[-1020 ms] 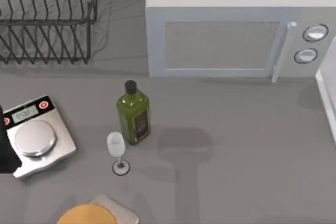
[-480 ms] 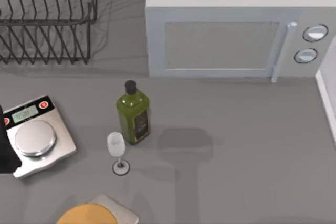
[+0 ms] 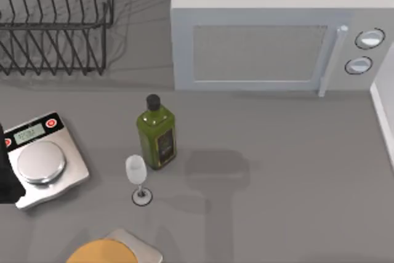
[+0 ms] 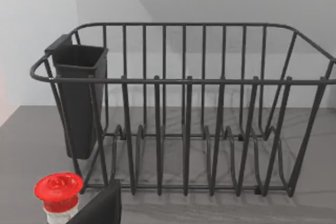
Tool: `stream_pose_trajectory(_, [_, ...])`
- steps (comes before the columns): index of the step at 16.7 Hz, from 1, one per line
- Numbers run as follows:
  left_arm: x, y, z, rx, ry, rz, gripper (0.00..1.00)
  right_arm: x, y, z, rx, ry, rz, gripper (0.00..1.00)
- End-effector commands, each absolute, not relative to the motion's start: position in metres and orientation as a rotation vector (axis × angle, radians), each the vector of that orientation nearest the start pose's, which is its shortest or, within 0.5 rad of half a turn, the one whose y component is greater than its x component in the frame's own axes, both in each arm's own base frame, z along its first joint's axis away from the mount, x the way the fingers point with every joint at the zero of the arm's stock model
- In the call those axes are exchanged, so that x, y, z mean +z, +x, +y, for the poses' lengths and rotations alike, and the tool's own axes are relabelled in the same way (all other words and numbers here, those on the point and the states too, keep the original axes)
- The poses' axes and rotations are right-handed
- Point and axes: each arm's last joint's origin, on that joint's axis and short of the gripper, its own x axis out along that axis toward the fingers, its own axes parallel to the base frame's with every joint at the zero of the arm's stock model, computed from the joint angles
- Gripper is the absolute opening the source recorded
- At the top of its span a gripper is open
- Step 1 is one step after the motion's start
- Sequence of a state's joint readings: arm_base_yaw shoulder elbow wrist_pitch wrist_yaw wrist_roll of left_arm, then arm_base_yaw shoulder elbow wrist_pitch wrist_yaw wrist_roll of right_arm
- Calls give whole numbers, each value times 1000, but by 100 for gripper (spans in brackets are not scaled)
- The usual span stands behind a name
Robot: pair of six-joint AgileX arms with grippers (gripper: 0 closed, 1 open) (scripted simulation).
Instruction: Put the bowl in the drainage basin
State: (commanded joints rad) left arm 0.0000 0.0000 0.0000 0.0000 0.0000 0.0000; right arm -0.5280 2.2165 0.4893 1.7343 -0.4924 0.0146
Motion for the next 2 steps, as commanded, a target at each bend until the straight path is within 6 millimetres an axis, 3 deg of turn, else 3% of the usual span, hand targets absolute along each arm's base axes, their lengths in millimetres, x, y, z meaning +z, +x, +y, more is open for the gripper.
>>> stream_pose_trajectory(2, [160, 106, -1, 0, 0, 0, 100, 59, 267, -136, -10, 0, 0, 100])
